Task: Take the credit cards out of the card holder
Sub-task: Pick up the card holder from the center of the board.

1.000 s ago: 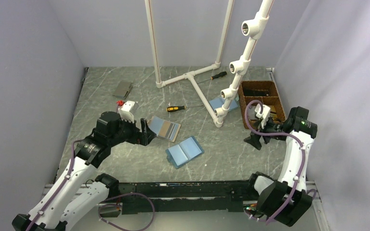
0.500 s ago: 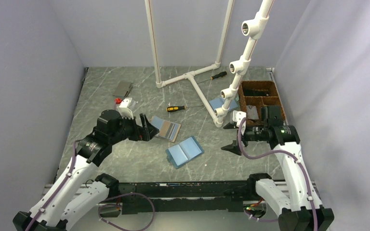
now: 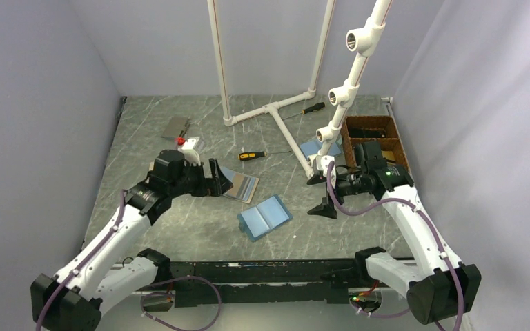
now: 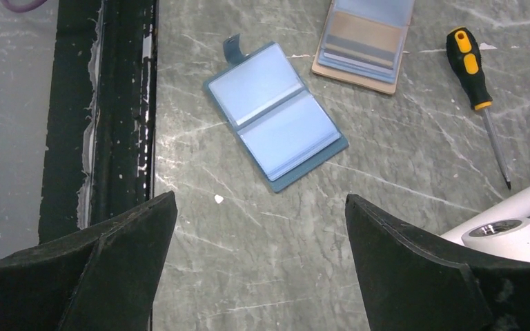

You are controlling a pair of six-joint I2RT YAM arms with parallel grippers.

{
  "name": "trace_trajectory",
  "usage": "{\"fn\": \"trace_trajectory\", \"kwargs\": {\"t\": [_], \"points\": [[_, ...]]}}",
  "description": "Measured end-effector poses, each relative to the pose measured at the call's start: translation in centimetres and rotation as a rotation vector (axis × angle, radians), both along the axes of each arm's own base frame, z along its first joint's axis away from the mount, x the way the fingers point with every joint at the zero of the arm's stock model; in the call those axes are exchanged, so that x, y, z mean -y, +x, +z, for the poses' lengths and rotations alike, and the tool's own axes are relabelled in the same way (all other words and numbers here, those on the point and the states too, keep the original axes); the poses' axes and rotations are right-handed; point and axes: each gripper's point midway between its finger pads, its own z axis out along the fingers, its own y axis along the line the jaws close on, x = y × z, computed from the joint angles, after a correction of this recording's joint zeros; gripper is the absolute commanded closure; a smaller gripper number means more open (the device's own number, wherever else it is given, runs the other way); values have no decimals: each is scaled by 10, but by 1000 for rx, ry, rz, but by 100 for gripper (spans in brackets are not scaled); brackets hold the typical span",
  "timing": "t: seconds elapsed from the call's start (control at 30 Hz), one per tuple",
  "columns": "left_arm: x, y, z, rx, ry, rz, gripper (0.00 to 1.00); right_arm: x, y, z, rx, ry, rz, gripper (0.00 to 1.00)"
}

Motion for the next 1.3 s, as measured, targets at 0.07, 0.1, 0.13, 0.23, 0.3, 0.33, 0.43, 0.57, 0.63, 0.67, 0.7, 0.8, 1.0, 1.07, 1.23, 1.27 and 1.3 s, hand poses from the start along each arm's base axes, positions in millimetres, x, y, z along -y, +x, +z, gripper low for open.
{"fn": "trace_trajectory", "kwargs": {"t": [0.07,0.1,0.13,0.23,0.3,0.33,0.43,0.57,0.63,0.67,0.7,0.8,1.0,1.07,1.23,1.27,1.3], "points": [[1,5,-9,-20,24,-8,1,1,-2,-1,13,-4,13,6],[2,7,-12,-27,35,-13,1,1,-4,-2,13,-7,19,5],[2,9,-17,-37,50,-18,1,1,-4,-3,15,-9,24,5],[3,16,-25,-59,91,-34,1,2,-7,-5,19,-14,35,5],[4,22,-25,-68,116,-42,1,3,-8,-6,19,-16,39,5],[5,25,-23,-67,125,-45,2,3,-8,-7,19,-17,41,5],[9,39,-17,-67,145,-45,5,3,-9,-7,21,-19,46,6],[12,53,-28,-119,186,-42,13,1,-12,-10,12,-21,58,7],[12,58,-38,-165,218,-38,13,0,-15,-12,8,-22,70,7],[12,61,-44,-189,242,-30,13,-1,-16,-12,7,-23,75,7],[11,65,-49,-207,266,-20,13,-2,-17,-12,6,-23,82,7],[13,71,-64,-242,351,7,15,-5,-19,-14,2,-27,96,7],[24,70,-92,-287,503,10,21,-7,-23,-21,-12,-43,110,7],[27,72,-101,-304,547,4,23,-8,-23,-22,-16,-48,113,7],[36,73,-120,-334,601,-40,23,-9,-22,-26,-19,-63,114,7],[36,72,-122,-338,603,-51,23,-9,-22,-27,-20,-65,115,7],[38,71,-123,-339,603,-65,23,-9,-23,-28,-22,-68,116,7]]}}
